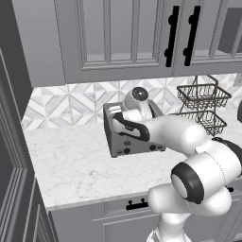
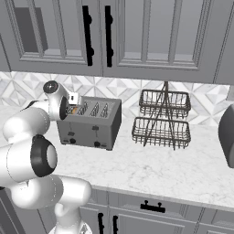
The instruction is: Start the toaster. Once the lever pops up, take the bread to the plate on the dining counter.
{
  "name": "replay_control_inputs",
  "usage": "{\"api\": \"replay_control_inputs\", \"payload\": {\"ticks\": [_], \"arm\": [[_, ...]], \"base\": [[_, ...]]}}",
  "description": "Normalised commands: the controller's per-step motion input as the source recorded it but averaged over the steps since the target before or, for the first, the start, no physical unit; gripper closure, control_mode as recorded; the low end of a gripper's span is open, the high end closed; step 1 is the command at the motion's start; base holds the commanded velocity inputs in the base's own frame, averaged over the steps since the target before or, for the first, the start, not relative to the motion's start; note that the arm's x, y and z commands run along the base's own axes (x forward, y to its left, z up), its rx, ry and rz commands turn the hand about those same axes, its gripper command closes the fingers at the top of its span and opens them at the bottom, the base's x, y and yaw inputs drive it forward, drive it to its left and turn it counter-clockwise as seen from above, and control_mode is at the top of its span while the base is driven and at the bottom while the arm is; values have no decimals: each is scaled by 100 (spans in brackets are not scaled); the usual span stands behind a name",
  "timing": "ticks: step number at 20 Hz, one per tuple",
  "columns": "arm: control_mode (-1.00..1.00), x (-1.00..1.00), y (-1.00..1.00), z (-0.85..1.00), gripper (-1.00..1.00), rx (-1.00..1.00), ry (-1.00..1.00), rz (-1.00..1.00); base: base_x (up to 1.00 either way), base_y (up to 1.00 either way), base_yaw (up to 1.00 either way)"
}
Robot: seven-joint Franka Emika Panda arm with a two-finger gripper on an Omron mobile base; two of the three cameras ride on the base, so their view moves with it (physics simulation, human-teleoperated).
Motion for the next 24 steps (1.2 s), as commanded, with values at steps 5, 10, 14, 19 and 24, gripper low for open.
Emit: {"api": "replay_control_inputs", "payload": {"ticks": [5,10,14,19,24], "arm": [[-100,0,0,0,-100,0,0,0],[-100,0,0,0,-100,0,0,0],[-100,0,0,0,-100,0,0,0],[-100,0,0,0,-100,0,0,0],[-100,0,0,0,-100,0,0,0]], "base": [[0,0,0],[0,0,0],[0,0,0],[0,0,0],[0,0,0]]}}
